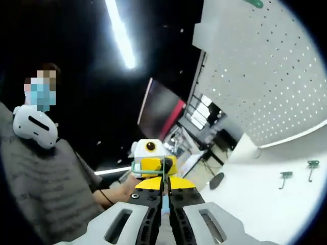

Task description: Insert the hook assembly into the mounting plate slot until the hook locks in place.

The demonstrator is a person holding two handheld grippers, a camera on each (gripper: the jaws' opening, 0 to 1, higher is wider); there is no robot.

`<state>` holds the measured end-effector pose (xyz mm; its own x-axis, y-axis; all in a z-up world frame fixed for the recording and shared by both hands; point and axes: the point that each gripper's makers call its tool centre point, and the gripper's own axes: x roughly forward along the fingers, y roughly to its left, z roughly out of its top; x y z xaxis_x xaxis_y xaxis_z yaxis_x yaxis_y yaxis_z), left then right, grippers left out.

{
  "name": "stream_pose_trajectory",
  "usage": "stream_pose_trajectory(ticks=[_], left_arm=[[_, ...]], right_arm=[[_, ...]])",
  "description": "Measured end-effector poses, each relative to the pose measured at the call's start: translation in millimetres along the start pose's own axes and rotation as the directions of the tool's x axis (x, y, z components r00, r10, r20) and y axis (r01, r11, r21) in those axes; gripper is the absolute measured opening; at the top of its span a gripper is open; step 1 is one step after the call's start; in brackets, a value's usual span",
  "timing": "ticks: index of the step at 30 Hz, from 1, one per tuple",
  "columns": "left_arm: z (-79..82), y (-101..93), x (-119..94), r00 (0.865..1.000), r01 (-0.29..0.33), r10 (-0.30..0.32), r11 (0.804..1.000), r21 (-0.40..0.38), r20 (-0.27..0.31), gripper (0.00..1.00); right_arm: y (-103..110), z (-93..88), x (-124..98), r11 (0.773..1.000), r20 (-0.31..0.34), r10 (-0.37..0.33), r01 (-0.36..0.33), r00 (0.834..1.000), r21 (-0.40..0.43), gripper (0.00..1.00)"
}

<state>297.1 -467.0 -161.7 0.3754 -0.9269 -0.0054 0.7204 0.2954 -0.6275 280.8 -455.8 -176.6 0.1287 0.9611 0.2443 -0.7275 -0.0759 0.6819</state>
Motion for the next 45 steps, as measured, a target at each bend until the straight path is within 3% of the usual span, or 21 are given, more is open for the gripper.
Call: stream_pose_trajectory(ticks=[6, 8, 15, 22, 27, 30, 31, 33, 36, 39, 41, 43, 45], left_arm=[[-3.1, -2.0, 2, 1.000, -0.001, 0.002, 1.000, 0.022, -0.019, 0.03], [-0.2, -3.2, 4, 1.000, -0.012, 0.012, 0.992, 0.127, 0.004, 0.02], [-0.5, -6.7, 8, 1.000, -0.009, 0.011, 0.994, 0.107, -0.015, 0.01], [-1.3, 0.5, 9, 0.996, -0.071, 0.078, 0.981, 0.178, -0.035, 0.01], [1.7, 5.5, 8, 0.991, -0.121, 0.130, 0.969, 0.216, -0.029, 0.01], [-0.3, 12.5, 8, 0.985, -0.155, 0.168, 0.966, 0.206, -0.044, 0.01], [-0.6, 13.8, 8, 0.984, -0.163, 0.175, 0.966, 0.200, -0.044, 0.01], [-1.0, 17.0, 8, 0.980, -0.181, 0.192, 0.966, 0.185, -0.045, 0.01], [-2.1, 21.0, 9, 0.977, -0.199, 0.210, 0.961, 0.192, -0.042, 0.01], [-8.5, 28.9, 8, 0.964, -0.232, 0.256, 0.942, 0.241, -0.075, 0.01], [-9.1, 28.2, 8, 0.965, -0.226, 0.251, 0.944, 0.240, -0.077, 0.01], [-9.8, 30.8, 6, 0.961, -0.238, 0.263, 0.942, 0.236, -0.080, 0.01], [-13.0, 39.4, 2, 0.949, -0.276, 0.302, 0.935, 0.225, -0.090, 0.01]], right_arm=[[0, -3.2, -1, 1.000, -0.030, -0.018, 0.018, 0.999, -0.013, 0.03], [0, -0.9, -1, 0.998, -0.036, -0.031, 0.029, 0.999, -0.049, 0.04], [2, 1.4, -3, 0.997, -0.062, -0.040, 0.035, 0.997, -0.071, 0.05], [-9, 0.5, -2, 0.985, -0.107, -0.143, 0.131, 0.984, -0.110, 0.07], [-16, 1.4, -2, 0.953, -0.148, -0.229, 0.190, 0.962, -0.237, 0.08], [-22, -3.5, -5, 0.911, -0.205, -0.305, 0.222, 0.930, -0.349, 0.09], [-23, -3.3, -5, 0.882, -0.209, -0.334, 0.226, 0.919, -0.414, 0.09], [-25, -4.7, -5, 0.858, -0.215, -0.370, 0.243, 0.904, -0.453, 0.10], [-28, -6.0, -6, 0.849, -0.204, -0.379, 0.251, 0.903, -0.465, 0.10], [-40, -12.7, -13, 0.845, -0.211, -0.418, 0.293, 0.884, -0.446, 0.08], [-41, -11.4, -14, 0.840, -0.201, -0.426, 0.303, 0.882, -0.450, 0.09], [-44, -11.2, -17, 0.825, -0.202, -0.453, 0.321, 0.869, -0.466, 0.09], [-50, -12.0, -23, 0.801, -0.214, -0.495, 0.347, 0.842, -0.487, 0.12]])
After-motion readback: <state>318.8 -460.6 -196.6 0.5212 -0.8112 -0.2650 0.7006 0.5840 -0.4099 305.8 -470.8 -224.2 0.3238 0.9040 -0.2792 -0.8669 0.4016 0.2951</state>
